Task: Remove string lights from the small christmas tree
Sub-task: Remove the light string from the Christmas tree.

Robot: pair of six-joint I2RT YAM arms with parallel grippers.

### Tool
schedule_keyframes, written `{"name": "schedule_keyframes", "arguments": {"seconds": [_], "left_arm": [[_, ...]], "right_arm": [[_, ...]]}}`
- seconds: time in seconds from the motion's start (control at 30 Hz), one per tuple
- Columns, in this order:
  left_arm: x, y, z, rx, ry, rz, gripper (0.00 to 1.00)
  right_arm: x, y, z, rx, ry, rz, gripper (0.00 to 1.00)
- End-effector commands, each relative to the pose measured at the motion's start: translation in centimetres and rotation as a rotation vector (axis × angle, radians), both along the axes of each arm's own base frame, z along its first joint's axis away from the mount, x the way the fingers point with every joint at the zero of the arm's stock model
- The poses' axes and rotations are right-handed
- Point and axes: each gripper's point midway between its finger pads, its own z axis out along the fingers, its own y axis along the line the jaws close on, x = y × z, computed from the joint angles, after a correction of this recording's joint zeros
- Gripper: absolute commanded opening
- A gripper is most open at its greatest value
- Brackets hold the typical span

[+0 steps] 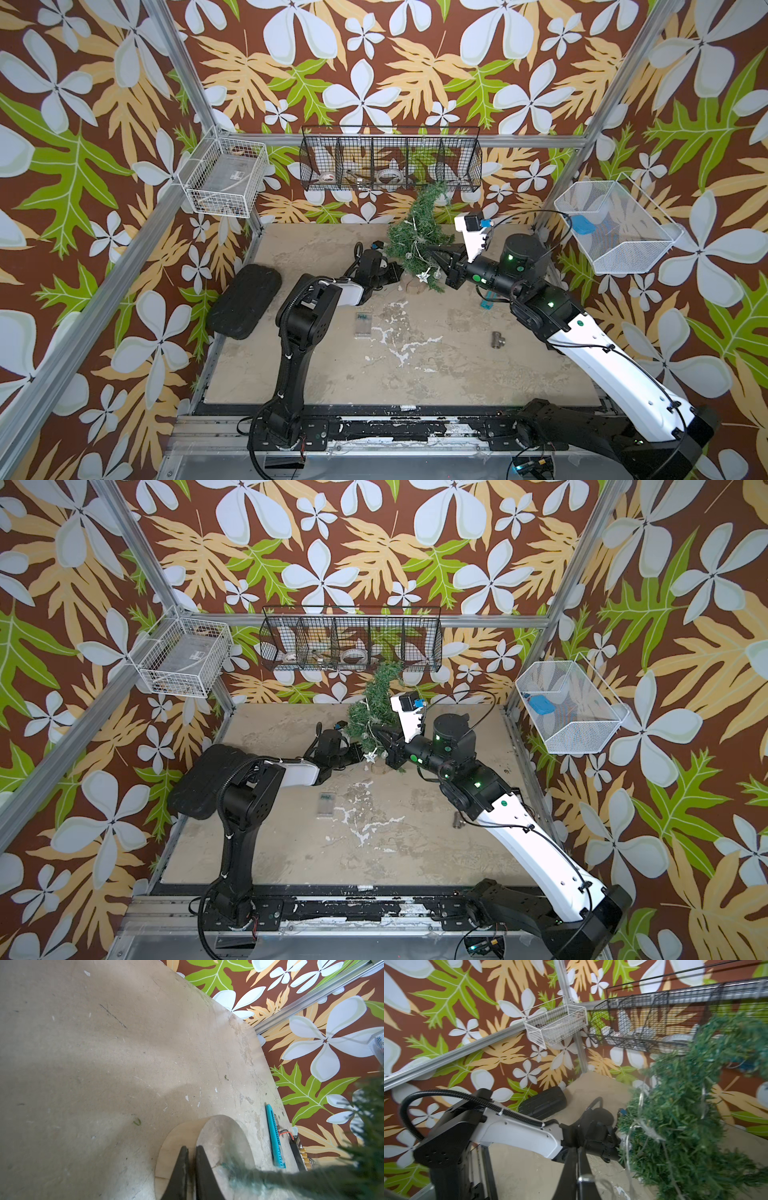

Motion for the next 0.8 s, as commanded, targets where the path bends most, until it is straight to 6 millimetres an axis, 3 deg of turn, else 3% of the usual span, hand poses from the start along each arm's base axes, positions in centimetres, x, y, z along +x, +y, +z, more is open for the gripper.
{"name": "schedule_keyframes", "arguments": {"seconds": [0.0,0.1,0.23,0.33,0.5,0.67,0.77], "left_arm": [[-3.9,3.5,-8.2,0.223,0.285,0.053,0.11],[-3.8,3.7,-8.0,0.234,0.281,0.054,0.11],[-3.9,3.7,-8.0,0.243,0.28,0.046,0.11],[-4.1,3.7,-8.3,0.246,0.284,0.044,0.11],[-4.2,3.7,-8.6,0.25,0.289,0.043,0.11],[-4.1,3.6,-8.6,0.25,0.288,0.043,0.11],[-4.1,3.6,-8.7,0.25,0.289,0.043,0.11]], "right_arm": [[2.3,-3.2,-0.5,-0.059,-0.036,-0.21,0.0],[4.2,-5.3,-2.9,-0.131,-0.013,-0.353,0.0],[5.3,-5.4,-7.8,-0.173,0.032,-0.378,0.0],[5.7,-5.0,-10.2,-0.177,0.033,-0.371,0.02],[6.5,-3.9,-11.7,-0.205,0.02,-0.334,0.12],[7.4,-3.5,-12.6,-0.223,-0.011,-0.333,0.32],[7.7,-3.0,-12.9,-0.216,-0.02,-0.322,0.37]]}}
